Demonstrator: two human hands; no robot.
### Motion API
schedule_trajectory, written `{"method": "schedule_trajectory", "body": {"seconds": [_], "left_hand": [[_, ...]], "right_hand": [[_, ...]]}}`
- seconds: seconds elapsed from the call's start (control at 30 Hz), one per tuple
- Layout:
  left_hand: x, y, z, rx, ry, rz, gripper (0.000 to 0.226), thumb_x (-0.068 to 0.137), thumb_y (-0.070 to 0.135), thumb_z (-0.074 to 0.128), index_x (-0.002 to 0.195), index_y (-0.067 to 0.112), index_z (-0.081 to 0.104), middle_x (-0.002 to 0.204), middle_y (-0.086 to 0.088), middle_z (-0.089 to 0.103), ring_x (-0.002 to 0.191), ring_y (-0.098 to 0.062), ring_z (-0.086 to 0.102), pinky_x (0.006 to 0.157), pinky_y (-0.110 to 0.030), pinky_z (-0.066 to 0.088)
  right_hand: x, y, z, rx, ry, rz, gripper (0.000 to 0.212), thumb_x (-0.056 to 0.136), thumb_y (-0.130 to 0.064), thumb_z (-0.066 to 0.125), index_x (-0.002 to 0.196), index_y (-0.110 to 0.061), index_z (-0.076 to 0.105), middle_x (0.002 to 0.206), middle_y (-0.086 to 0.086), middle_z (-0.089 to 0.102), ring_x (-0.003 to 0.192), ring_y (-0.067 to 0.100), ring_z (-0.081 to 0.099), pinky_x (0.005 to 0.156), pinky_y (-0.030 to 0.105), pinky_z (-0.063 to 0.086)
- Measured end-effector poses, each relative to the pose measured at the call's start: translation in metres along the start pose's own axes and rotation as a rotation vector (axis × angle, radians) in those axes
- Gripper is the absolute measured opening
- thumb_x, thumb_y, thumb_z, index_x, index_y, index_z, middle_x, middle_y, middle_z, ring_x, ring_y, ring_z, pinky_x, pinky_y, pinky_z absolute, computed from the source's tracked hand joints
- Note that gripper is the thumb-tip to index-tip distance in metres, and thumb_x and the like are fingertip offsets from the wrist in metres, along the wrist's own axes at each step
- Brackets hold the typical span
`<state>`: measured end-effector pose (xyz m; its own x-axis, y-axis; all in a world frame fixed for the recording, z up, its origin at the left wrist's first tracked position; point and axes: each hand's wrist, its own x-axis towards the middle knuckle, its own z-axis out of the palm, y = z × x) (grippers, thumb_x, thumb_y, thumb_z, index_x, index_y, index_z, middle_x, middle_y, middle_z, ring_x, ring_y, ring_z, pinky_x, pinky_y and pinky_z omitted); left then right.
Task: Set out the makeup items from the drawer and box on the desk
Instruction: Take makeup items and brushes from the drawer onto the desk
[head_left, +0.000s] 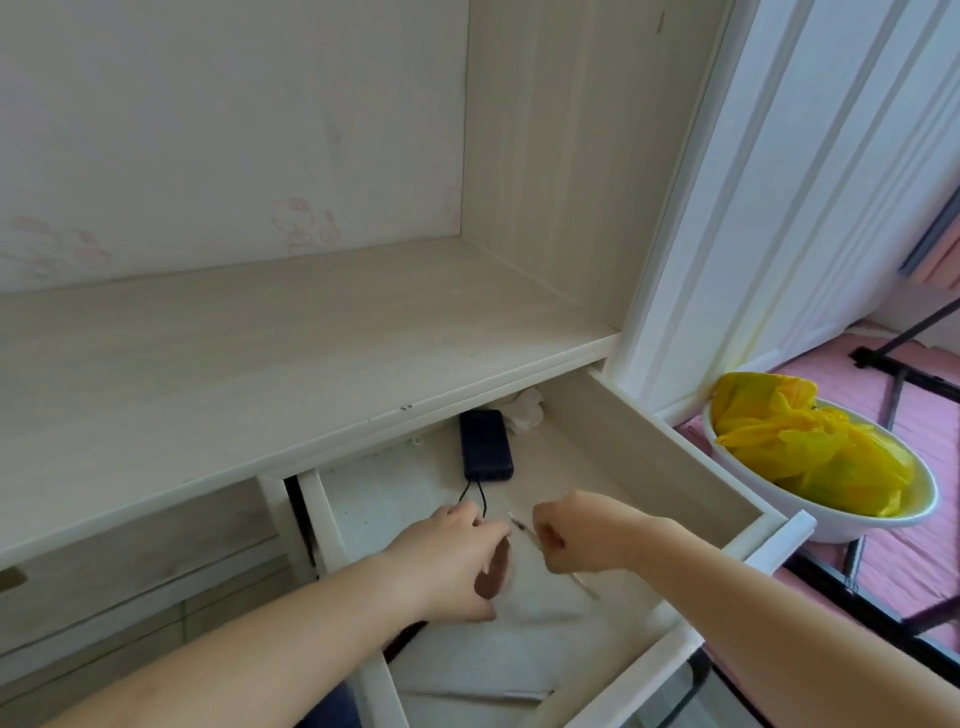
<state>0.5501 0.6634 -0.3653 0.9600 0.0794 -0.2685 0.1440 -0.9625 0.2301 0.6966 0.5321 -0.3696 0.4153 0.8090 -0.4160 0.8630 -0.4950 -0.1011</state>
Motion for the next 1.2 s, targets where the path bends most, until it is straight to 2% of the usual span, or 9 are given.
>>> {"method": "schedule_trajectory", "body": {"seconds": [0.23, 0.33, 0.47, 0.57, 0.73, 0.8, 0.9, 0.97, 1.2], "left_hand": [[-0.062, -0.024, -0.064, -0.057, 0.244, 0.021, 0.074, 0.074, 0.051, 0.065, 0.137, 0.041, 0.028, 0.126, 0.016, 0.036, 0.122, -0.009, 0.038, 0.098, -0.031, 0.042], [-0.076, -0.039, -0.089, -0.076, 0.321, -0.004, 0.076, 0.075, 0.049, 0.067, 0.140, 0.040, 0.028, 0.127, 0.015, 0.039, 0.123, -0.007, 0.038, 0.103, -0.029, 0.038], [-0.098, -0.076, -0.113, -0.100, 0.403, -0.076, 0.077, 0.072, 0.049, 0.066, 0.139, 0.039, 0.031, 0.115, 0.017, 0.043, 0.115, -0.007, 0.043, 0.098, -0.029, 0.042], [-0.117, -0.113, -0.126, -0.134, 0.471, -0.134, 0.069, 0.067, 0.049, 0.063, 0.131, 0.034, 0.043, 0.102, 0.017, 0.051, 0.107, -0.007, 0.046, 0.093, -0.030, 0.045], [-0.141, -0.175, -0.134, -0.207, 0.578, -0.261, 0.024, 0.069, 0.042, 0.064, 0.081, 0.026, 0.051, 0.075, 0.012, 0.056, 0.081, -0.005, 0.051, 0.074, -0.029, 0.045], [-0.148, -0.199, -0.130, -0.164, 0.618, -0.339, 0.022, 0.074, 0.040, 0.062, 0.087, 0.023, 0.056, 0.079, 0.012, 0.055, 0.088, -0.011, 0.051, 0.074, -0.025, 0.038], [-0.155, -0.235, -0.119, -0.149, 0.649, -0.455, 0.051, 0.071, 0.051, 0.058, 0.113, 0.021, 0.057, 0.109, 0.005, 0.059, 0.109, -0.016, 0.049, 0.092, -0.028, 0.037], [-0.157, -0.255, -0.112, -0.170, 0.693, -0.497, 0.060, 0.065, 0.057, 0.050, 0.110, 0.019, 0.059, 0.110, 0.005, 0.061, 0.109, -0.016, 0.052, 0.093, -0.028, 0.038], [-0.151, -0.313, -0.115, -0.255, 0.819, -0.617, 0.034, 0.073, 0.042, 0.067, 0.100, 0.021, 0.060, 0.099, 0.006, 0.060, 0.094, -0.019, 0.058, 0.073, -0.027, 0.041]], "right_hand": [[-0.027, -0.030, -0.065, 0.494, 0.317, 0.018, 0.013, 0.077, -0.023, 0.059, 0.075, -0.034, 0.053, 0.083, -0.010, 0.066, 0.075, 0.015, 0.065, 0.068, 0.027, 0.056], [-0.022, -0.058, -0.092, 0.788, 0.324, -0.041, 0.008, 0.083, -0.010, 0.057, 0.086, -0.017, 0.059, 0.088, 0.006, 0.070, 0.078, 0.022, 0.070, 0.074, 0.040, 0.060], [-0.006, -0.107, -0.124, 1.109, 0.274, -0.110, 0.010, 0.091, -0.005, 0.053, 0.094, -0.013, 0.059, 0.083, 0.005, 0.068, 0.074, 0.015, 0.068, 0.073, 0.038, 0.060], [0.014, -0.147, -0.144, 1.204, 0.230, -0.174, 0.016, 0.091, -0.006, 0.054, 0.104, -0.013, 0.059, 0.088, 0.004, 0.067, 0.079, 0.013, 0.067, 0.070, 0.032, 0.059], [0.064, -0.202, -0.161, 1.337, 0.154, -0.196, 0.014, 0.091, -0.008, 0.055, 0.104, -0.014, 0.059, 0.086, 0.003, 0.064, 0.077, 0.012, 0.063, 0.063, 0.025, 0.054], [0.086, -0.222, -0.161, 1.444, 0.128, -0.174, 0.013, 0.092, -0.010, 0.056, 0.104, -0.014, 0.059, 0.082, 0.001, 0.064, 0.072, 0.011, 0.061, 0.055, 0.022, 0.051], [0.119, -0.248, -0.155, 1.557, 0.117, -0.114, 0.007, 0.092, -0.012, 0.058, 0.098, -0.014, 0.060, 0.076, 0.001, 0.064, 0.066, 0.010, 0.059, 0.048, 0.019, 0.049], [0.139, -0.265, -0.151, 1.564, 0.120, -0.087, 0.004, 0.091, -0.012, 0.059, 0.095, -0.013, 0.060, 0.074, 0.001, 0.063, 0.062, 0.010, 0.057, 0.046, 0.017, 0.048], [0.194, -0.319, -0.159, 1.477, 0.166, -0.082, 0.006, 0.092, -0.011, 0.058, 0.088, -0.015, 0.058, 0.077, 0.003, 0.063, 0.065, 0.011, 0.057, 0.056, 0.023, 0.047]]}}
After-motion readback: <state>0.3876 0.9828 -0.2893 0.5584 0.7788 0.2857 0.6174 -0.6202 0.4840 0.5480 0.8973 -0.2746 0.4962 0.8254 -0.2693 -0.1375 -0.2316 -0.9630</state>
